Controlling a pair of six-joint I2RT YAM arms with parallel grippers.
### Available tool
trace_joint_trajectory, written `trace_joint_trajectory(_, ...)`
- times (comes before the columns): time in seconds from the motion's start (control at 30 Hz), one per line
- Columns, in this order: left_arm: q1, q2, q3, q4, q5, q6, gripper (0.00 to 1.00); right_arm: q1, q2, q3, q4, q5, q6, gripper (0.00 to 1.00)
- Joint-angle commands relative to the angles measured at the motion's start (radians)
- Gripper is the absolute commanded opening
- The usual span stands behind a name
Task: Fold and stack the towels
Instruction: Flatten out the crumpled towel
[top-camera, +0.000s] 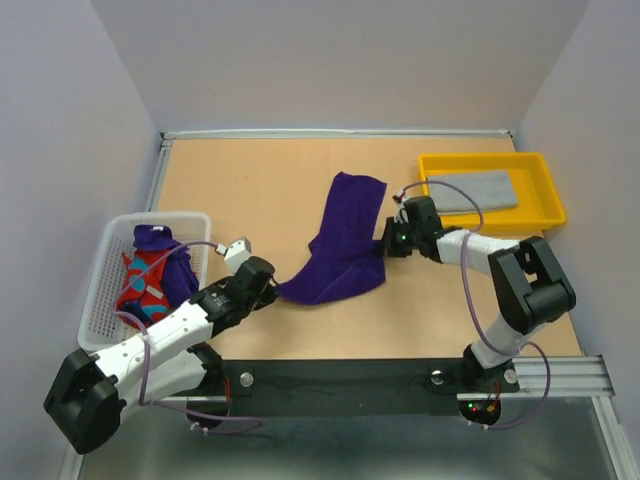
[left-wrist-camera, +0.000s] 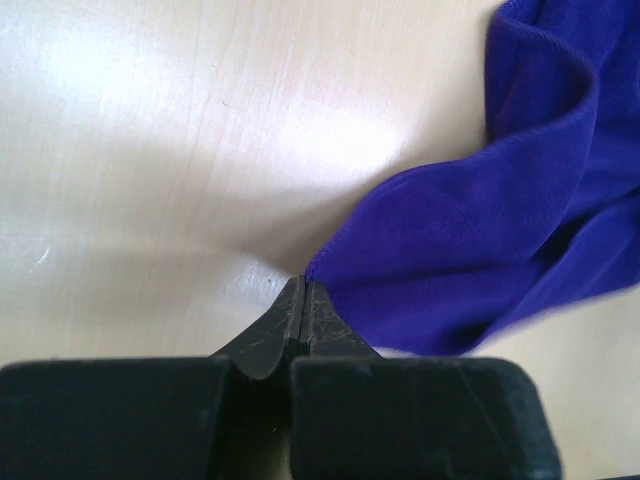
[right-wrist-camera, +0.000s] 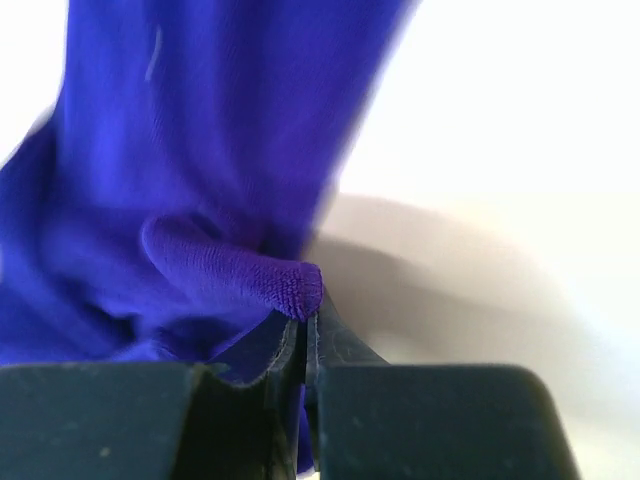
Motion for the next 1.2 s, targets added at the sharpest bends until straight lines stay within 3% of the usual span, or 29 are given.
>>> trace_joint_trajectory(0.0,0.018,0.022,-0.034,0.103,0.061,0.008,0.00,-0.118,0.075,0.208,-0.044,0.180,-0.087,0.09)
trace_joint_trajectory(0.07,0.018,0.060,-0.046,0.166,0.092,0.008,0.00,-0.125,0.098,0.292,-0.100,0.169,-0.116,0.28)
trace_joint_trajectory(0.13,0.018,0.088,-0.051,0.231,0.148,0.010,0.00,-0.123,0.074,0.307,-0.125,0.124,-0.107,0.39)
trace_joint_trajectory(0.2,0.016,0.123,-0.051,0.262,0.190,0.013,0.00,-0.108,0.034,0.282,-0.150,0.106,-0.098,0.49)
trace_joint_trajectory(0.27,0.013,0.143,-0.045,0.283,0.204,0.019,0.00,-0.053,-0.028,0.265,-0.186,0.141,-0.100,0.52)
trace_joint_trajectory(0.43,0.009,0.139,-0.065,0.288,0.213,0.028,0.00,0.081,-0.075,0.233,-0.220,0.235,-0.129,0.54)
trace_joint_trajectory(0.6,0.009,0.114,-0.077,0.288,0.204,0.030,0.00,0.098,-0.009,0.278,-0.239,0.226,-0.167,0.58)
trace_joint_trajectory(0.8,0.009,0.116,-0.073,0.289,0.205,0.042,0.00,0.121,0.078,0.350,-0.239,0.252,-0.392,0.56)
trace_joint_trajectory(1.17,0.009,0.107,-0.070,0.271,0.188,0.045,0.00,0.121,0.128,0.380,-0.239,-0.004,-0.544,0.48)
